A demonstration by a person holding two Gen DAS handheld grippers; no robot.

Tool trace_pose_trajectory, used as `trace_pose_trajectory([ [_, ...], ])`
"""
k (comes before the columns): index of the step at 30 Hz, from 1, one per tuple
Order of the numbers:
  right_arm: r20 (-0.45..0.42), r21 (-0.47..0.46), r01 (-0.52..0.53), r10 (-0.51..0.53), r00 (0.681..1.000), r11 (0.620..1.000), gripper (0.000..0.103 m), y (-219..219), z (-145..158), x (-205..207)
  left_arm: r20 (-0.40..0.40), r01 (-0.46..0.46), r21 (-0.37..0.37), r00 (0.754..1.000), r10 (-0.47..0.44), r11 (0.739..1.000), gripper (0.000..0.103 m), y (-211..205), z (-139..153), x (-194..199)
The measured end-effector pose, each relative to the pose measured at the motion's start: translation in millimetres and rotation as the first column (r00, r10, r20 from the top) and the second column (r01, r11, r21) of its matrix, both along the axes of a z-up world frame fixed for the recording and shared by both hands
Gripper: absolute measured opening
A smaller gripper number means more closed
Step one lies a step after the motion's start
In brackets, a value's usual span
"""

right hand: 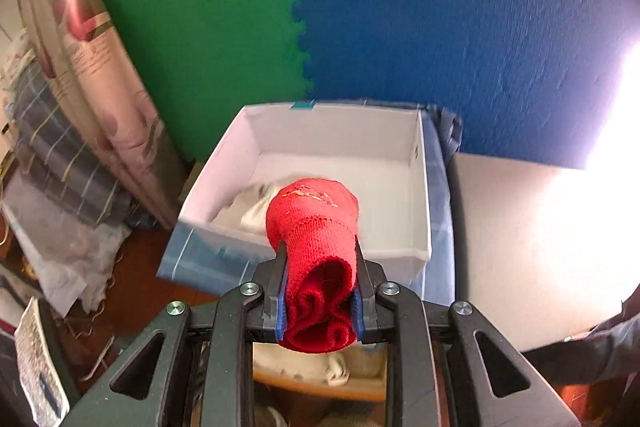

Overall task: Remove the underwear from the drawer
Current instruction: 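Lift the red sock with the right gripper and drop it into the white box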

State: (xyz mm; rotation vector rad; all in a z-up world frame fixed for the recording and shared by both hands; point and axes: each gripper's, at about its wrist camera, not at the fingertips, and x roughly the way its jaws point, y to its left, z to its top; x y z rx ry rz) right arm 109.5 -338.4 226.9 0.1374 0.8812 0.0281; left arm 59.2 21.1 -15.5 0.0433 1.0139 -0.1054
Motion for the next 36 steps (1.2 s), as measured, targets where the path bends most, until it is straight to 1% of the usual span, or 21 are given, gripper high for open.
trace_pose_trajectory([
  [4, -0.016, -0.030, 0.031, -0.031, 0.999, 0.999, 0.022, -3, -7, 42, -0.003, -0.001, -0.002, 1.000, 0.001, 1.000, 0.055, 0, 0, 0],
  [7, -0.032, -0.049, 0.041, -0.043, 0.999, 0.998, 0.022, -3, -20, 68, -0.004, -0.003, -0.003, 1.000, 0.003, 1.000, 0.055, 0, 0, 0],
  [13, -0.097, -0.080, 0.058, -0.066, 0.993, 0.995, 0.022, -2, -57, 115, -0.018, -0.010, -0.015, 1.000, 0.010, 1.000, 0.055, 1, -2, 2],
  [15, -0.132, -0.081, 0.062, -0.072, 0.989, 0.995, 0.022, -2, -75, 130, -0.019, -0.016, -0.013, 1.000, 0.016, 1.000, 0.055, 2, -2, 2],
  [19, -0.183, -0.088, 0.063, -0.078, 0.980, 0.994, 0.023, -8, -104, 141, -0.022, -0.018, -0.023, 1.000, 0.017, 1.000, 0.055, 2, -3, 3],
  [21, -0.223, -0.075, 0.055, -0.070, 0.972, 0.996, 0.023, -9, -118, 147, -0.024, -0.015, -0.021, 1.000, 0.014, 1.000, 0.055, 1, -3, 3],
  [24, -0.246, -0.076, 0.049, -0.067, 0.967, 0.996, 0.027, -9, -132, 145, -0.020, -0.011, -0.019, 1.000, 0.010, 1.000, 0.055, 0, -3, 3],
  [27, -0.247, -0.062, 0.050, -0.064, 0.967, 0.997, 0.029, -8, -134, 141, -0.021, -0.008, -0.010, 1.000, 0.008, 1.000, 0.055, -2, -3, 3],
  [29, -0.243, -0.075, 0.043, -0.060, 0.968, 0.996, 0.039, -5, -130, 140, -0.025, -0.008, -0.011, 1.000, 0.008, 1.000, 0.055, -2, -4, 4],
  [30, -0.239, -0.077, 0.041, -0.059, 0.969, 0.996, 0.042, -3, -129, 141, -0.026, -0.008, -0.011, 1.000, 0.008, 1.000, 0.055, -2, -4, 4],
  [32, -0.210, -0.093, 0.047, -0.066, 0.975, 0.995, 0.056, -2, -118, 135, -0.025, -0.010, -0.012, 1.000, 0.010, 1.000, 0.055, -1, -4, 4],
  [34, -0.187, -0.106, 0.038, -0.057, 0.981, 0.994, 0.059, 1, -108, 130, -0.029, -0.009, -0.012, 1.000, 0.009, 1.000, 0.055, -1, -4, 4],
  [36, -0.172, -0.108, 0.030, -0.048, 0.984, 0.994, 0.060, 2, -98, 123, -0.033, -0.009, -0.012, 0.999, 0.008, 1.000, 0.055, -1, -5, 4],
])
